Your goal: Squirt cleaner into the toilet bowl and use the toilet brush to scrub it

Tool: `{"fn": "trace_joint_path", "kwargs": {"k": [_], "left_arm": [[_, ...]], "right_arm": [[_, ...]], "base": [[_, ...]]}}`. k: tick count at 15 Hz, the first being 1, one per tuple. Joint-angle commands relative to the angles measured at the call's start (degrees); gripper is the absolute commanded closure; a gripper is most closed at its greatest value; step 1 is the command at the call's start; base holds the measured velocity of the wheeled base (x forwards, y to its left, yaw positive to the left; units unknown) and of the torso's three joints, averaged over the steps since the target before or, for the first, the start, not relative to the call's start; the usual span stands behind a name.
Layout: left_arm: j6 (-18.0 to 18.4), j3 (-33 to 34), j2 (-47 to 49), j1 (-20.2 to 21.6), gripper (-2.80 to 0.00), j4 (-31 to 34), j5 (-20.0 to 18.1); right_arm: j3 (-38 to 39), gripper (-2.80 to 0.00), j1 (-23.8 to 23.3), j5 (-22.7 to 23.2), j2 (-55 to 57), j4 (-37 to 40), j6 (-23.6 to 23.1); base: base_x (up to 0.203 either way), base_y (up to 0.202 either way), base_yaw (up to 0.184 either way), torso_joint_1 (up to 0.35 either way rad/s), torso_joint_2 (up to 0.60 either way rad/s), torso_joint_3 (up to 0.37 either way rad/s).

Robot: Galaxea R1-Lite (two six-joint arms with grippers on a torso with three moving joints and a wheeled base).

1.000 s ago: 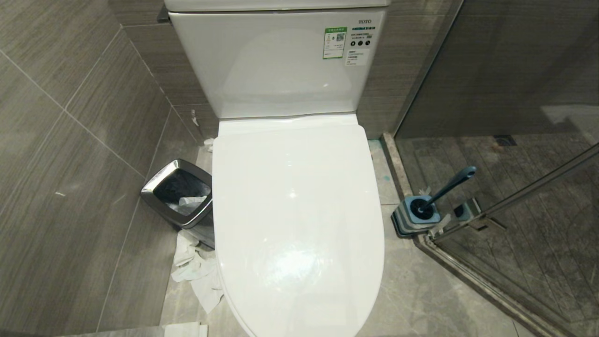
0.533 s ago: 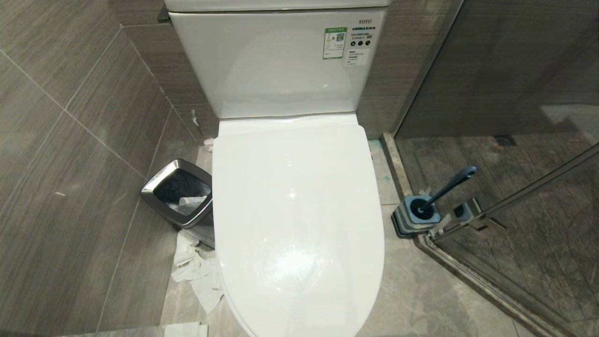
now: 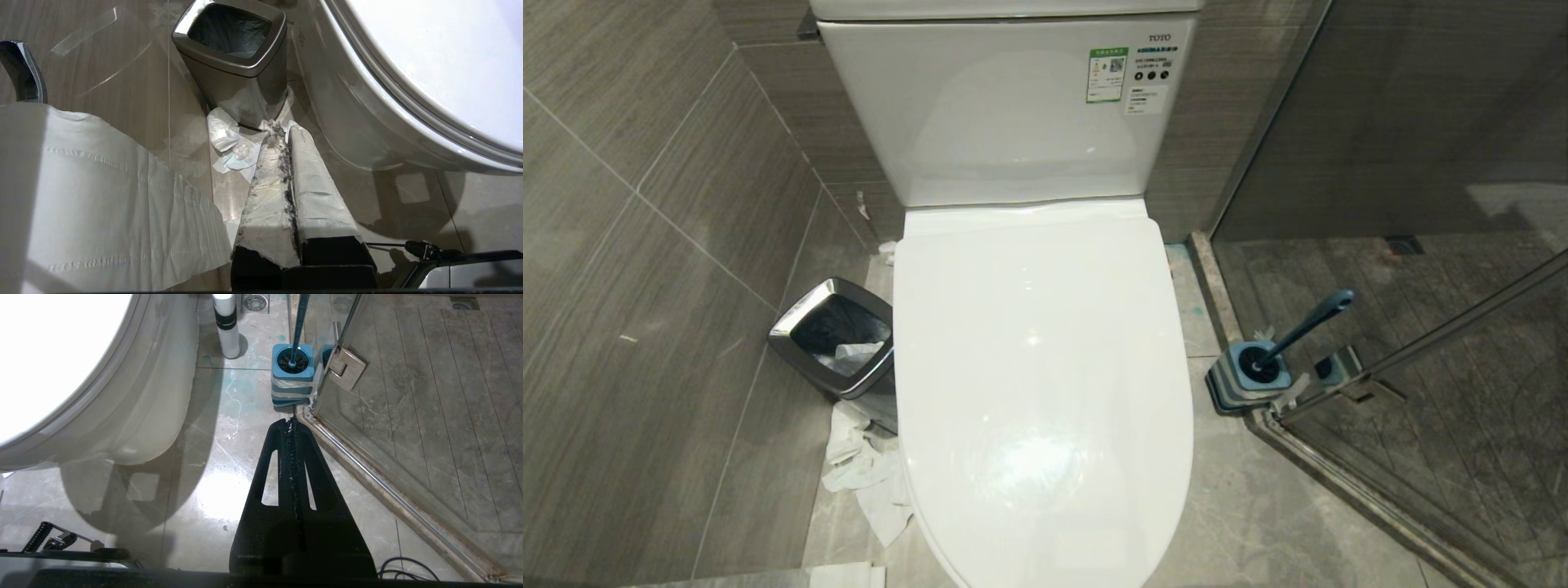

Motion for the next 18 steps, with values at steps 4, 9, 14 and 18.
{"fn": "trace_joint_path", "kwargs": {"k": [4, 9, 14, 18], "left_arm": [[-1.88, 0.02, 0.16, 0.01, 0.00, -0.01, 0.03], [-2.25, 0.08, 0.16, 0.10, 0.00, -0.27, 0.12], [-2.25, 0.11, 0.16, 0.10, 0.00, -0.27, 0.12], [-2.25, 0.11, 0.16, 0.02, 0.00, -0.27, 0.12]], "right_arm": [[0.01, 0.00, 0.02, -0.04, 0.05, -0.02, -0.01], [0.01, 0.00, 0.02, -0.04, 0.05, -0.02, -0.01], [0.01, 0.00, 0.02, -0.04, 0.05, -0.02, -0.01], [0.01, 0.00, 0.02, -0.04, 0.05, 0.05, -0.01]], "base": [[0.000, 0.000, 0.000, 0.000, 0.00, 0.000], [0.000, 0.000, 0.000, 0.000, 0.00, 0.000], [0.000, 0.000, 0.000, 0.000, 0.00, 0.000], [0.000, 0.000, 0.000, 0.000, 0.00, 0.000]]}}
